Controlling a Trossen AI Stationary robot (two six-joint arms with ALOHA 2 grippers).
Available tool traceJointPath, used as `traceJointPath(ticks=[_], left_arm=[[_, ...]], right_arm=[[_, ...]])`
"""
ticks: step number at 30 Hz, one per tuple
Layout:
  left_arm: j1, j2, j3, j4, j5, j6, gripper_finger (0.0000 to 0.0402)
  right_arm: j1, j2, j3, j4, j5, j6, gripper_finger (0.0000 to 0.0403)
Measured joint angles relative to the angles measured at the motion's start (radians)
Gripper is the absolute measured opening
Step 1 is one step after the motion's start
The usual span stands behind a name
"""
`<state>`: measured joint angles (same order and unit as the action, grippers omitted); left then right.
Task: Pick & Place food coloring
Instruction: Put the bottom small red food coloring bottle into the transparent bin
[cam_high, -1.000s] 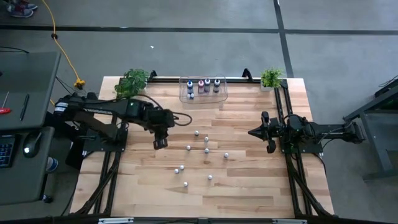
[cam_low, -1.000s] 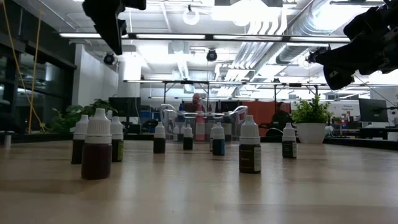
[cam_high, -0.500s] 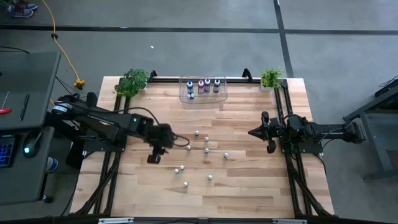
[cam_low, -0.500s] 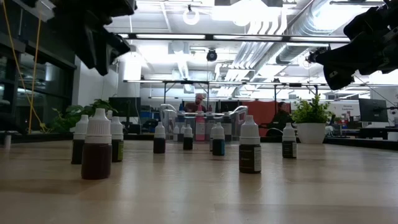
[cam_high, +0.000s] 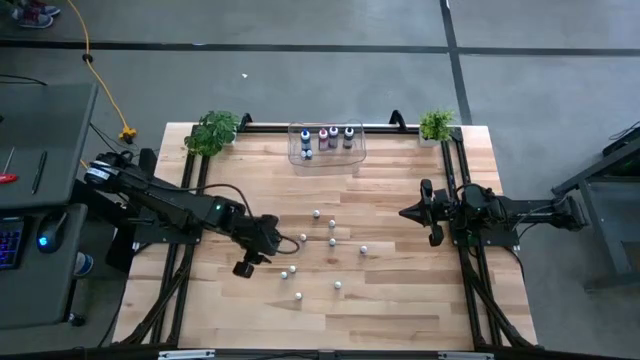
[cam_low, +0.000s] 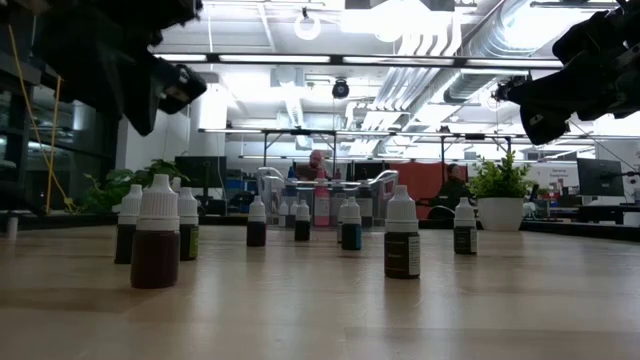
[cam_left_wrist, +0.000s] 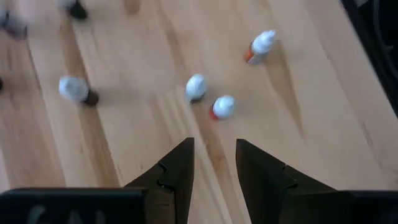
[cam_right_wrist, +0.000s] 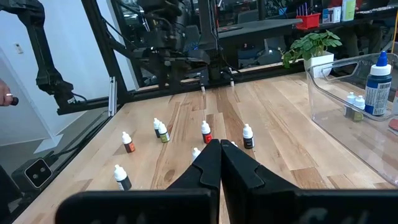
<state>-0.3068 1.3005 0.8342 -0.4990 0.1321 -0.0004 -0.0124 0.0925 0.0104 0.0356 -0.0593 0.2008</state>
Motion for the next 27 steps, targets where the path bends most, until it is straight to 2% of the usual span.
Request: traceJointPath(ticks=[8, 16, 19, 27], left_arm=[[-0.037, 0.056, 0.000, 0.034, -0.026, 0.019, 0.0115], [-0.036, 0.158, 0.056, 0.051, -0.003, 0.028, 0.0118], [-0.036, 0.188, 0.065, 0.056, 0.011, 0.041, 0.0135], [-0.061, 0.196, 0.064, 0.068, 0.002, 0.012, 0.0214]], right_arm=[[0.000, 0.001, 0.000, 0.001, 0.000, 0.000, 0.0000], [0.000, 0.011, 0.000, 0.002, 0.000, 0.000, 0.0000], [0.000, 0.016, 0.000, 0.005, -0.001, 0.000, 0.0000], [0.000, 0.019, 0.000, 0.003, 0.000, 0.000, 0.0000]])
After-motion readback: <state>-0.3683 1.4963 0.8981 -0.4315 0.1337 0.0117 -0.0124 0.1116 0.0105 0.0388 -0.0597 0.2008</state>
